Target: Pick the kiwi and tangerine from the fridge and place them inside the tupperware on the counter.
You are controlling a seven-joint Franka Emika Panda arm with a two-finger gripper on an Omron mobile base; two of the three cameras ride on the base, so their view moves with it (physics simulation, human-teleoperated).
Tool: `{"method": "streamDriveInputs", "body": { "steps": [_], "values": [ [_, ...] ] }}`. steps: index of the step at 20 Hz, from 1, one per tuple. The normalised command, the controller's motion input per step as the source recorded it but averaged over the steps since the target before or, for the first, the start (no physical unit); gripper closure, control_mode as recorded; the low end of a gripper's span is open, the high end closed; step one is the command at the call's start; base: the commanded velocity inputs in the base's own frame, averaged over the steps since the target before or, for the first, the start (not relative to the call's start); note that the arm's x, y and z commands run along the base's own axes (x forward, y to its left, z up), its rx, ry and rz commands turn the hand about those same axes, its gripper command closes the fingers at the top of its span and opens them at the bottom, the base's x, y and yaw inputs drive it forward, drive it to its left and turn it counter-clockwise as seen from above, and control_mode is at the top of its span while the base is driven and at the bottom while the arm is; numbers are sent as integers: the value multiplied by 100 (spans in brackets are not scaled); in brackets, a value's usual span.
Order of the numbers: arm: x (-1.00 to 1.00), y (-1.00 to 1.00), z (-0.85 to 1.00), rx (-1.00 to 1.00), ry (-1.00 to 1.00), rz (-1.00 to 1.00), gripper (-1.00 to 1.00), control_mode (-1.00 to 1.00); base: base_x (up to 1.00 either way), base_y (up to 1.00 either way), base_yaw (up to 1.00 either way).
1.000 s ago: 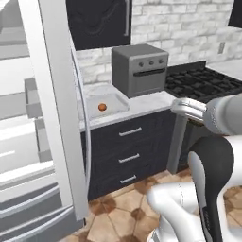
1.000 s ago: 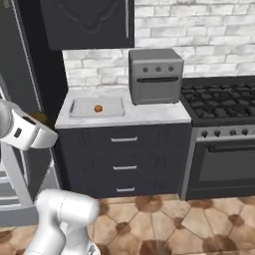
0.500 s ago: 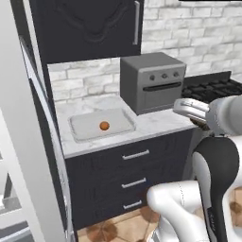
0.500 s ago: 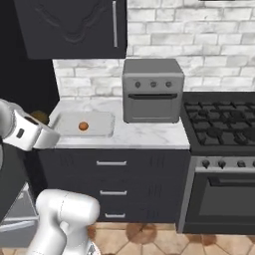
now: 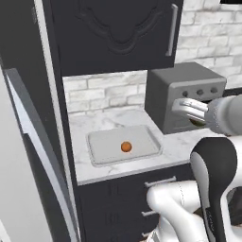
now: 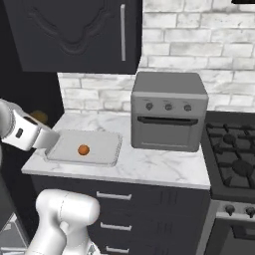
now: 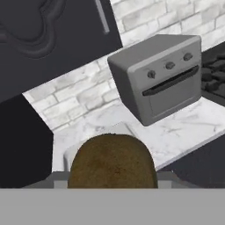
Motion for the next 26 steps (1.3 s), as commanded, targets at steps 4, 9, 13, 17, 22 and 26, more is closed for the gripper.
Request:
{"method": "streamDriveInputs", "body": {
  "steps": [4, 9, 13, 17, 22, 26],
  "values": [
    [0, 0, 0, 0, 0, 0, 100, 100, 80, -6, 30],
    [11, -1, -6, 1, 11, 1, 100, -100, 53, -5, 11],
    [39, -1, -62, 1, 72, 0, 100, -100, 0, 0, 0],
    [27, 0, -70, 0, 76, 0, 100, -100, 0, 0, 0],
    [0, -1, -69, 6, -2, 0, 100, -100, 0, 0, 0],
    [14, -12, -76, 0, 0, 0, 100, -100, 0, 0, 0]
  ]
}}
